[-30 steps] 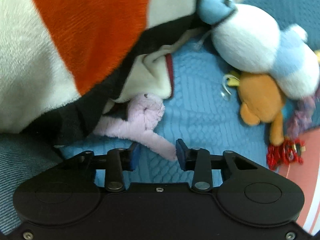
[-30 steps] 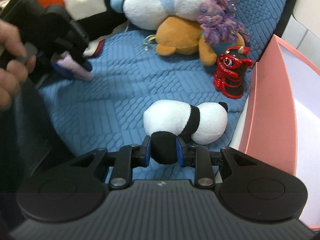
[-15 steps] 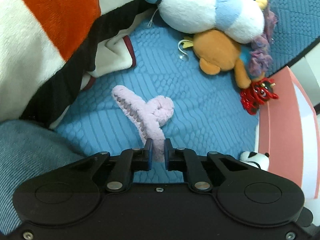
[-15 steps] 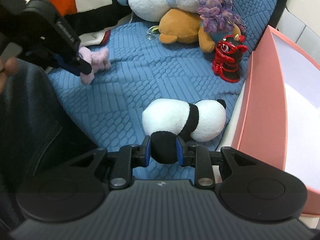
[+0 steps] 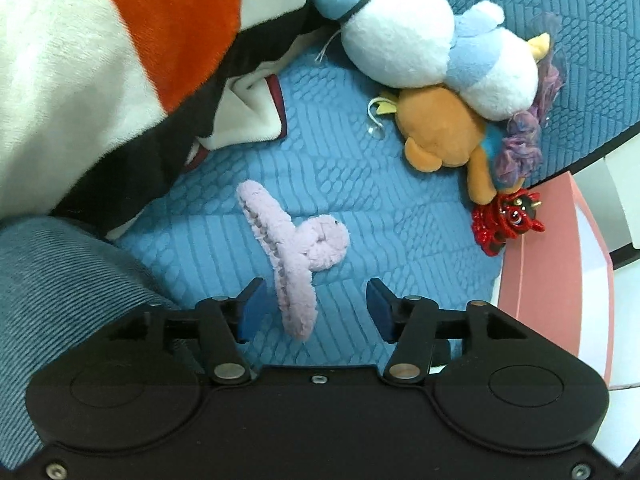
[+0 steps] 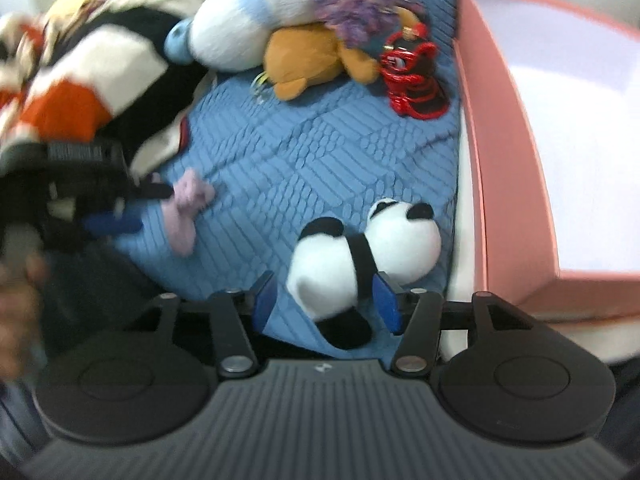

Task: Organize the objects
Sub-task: 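Lift the panda with the right gripper while the left gripper lifts the pink plush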

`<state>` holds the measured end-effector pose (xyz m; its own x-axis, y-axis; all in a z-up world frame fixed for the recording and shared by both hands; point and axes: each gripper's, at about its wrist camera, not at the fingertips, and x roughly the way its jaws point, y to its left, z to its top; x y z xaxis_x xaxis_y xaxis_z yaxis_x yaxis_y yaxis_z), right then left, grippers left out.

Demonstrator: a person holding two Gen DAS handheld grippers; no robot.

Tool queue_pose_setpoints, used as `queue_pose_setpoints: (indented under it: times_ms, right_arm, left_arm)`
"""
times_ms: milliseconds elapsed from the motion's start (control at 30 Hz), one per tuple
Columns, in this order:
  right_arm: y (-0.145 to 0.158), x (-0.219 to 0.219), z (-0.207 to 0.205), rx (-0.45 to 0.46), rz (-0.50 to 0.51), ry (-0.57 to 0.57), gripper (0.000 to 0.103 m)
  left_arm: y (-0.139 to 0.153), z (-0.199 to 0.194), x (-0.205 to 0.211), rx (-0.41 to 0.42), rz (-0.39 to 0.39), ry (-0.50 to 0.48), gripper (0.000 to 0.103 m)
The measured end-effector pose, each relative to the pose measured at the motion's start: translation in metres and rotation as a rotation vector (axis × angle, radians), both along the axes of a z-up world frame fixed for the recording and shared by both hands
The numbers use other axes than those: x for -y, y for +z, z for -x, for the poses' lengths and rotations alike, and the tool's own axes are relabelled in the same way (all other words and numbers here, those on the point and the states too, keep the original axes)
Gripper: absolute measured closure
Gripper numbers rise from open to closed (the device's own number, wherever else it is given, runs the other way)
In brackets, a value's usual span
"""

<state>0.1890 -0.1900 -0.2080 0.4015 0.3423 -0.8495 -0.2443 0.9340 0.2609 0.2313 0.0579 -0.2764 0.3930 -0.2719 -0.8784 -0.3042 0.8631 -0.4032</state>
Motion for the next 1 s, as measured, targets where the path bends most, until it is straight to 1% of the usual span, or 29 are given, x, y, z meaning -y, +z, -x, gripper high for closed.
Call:
queue_pose_setpoints:
  times_ms: [33,100,133,200,300,367,400,533,633,667,833,933,967,1000]
  right_arm:
    - [0.0,0.002,-0.002,-0.019,-0.029,-0.041,0.047]
    - [-0.002,0.008,-0.007,-0.065,-0.075,-0.144,0.038]
    - [-0.004,0.011,-0.01,-0.088,-0.085,-0.201,0.037]
    - [-0.008,0.016,-0.012,-0.129,-0.105,-0.304,0.037]
    - [-0.016,0.022,-0.015,-0.182,-0.144,-0.42,0.037]
    - [-0.02,0.025,-0.016,-0.203,-0.163,-0.485,0.037]
    - [-0.022,0.024,-0.017,-0.207,-0.164,-0.498,0.037]
    - [-0.03,0.019,-0.02,-0.23,-0.157,-0.528,0.037]
    - [-0.035,0.016,-0.026,-0.228,-0.142,-0.524,0.037]
    - [-0.036,0.015,-0.027,-0.217,-0.141,-0.509,0.037]
    - [-0.033,0.005,-0.033,-0.142,-0.071,-0.393,0.036]
    - [-0.029,0.0,-0.036,-0.097,-0.033,-0.312,0.043]
    - [-0.027,-0.002,-0.036,-0.076,-0.019,-0.286,0.052]
    - [-0.024,-0.003,-0.036,-0.05,0.001,-0.255,0.052]
  left_arm:
    - [-0.002,-0.003,0.002,-0.004,-0.006,-0.005,0.049]
    - [-0.005,-0.008,0.006,-0.005,-0.021,-0.015,0.047]
    - [-0.005,-0.011,0.008,-0.005,-0.025,-0.018,0.045]
    - [-0.006,-0.015,0.011,-0.004,-0.032,-0.022,0.043]
    - [-0.007,-0.02,0.013,-0.003,-0.045,-0.025,0.041]
    - [-0.008,-0.023,0.014,-0.004,-0.049,-0.028,0.04]
    - [-0.008,-0.024,0.014,-0.005,-0.051,-0.028,0.04]
    - [-0.009,-0.025,0.013,-0.007,-0.052,-0.028,0.039]
    - [-0.009,-0.027,0.012,-0.006,-0.05,-0.026,0.039]
    - [-0.01,-0.027,0.011,-0.005,-0.049,-0.026,0.038]
    - [-0.011,-0.03,0.01,-0.004,-0.051,-0.028,0.035]
    - [-0.012,-0.031,0.01,0.001,-0.047,-0.028,0.034]
    - [-0.012,-0.032,0.011,0.003,-0.048,-0.028,0.034]
    - [-0.012,-0.033,0.011,0.004,-0.05,-0.027,0.032]
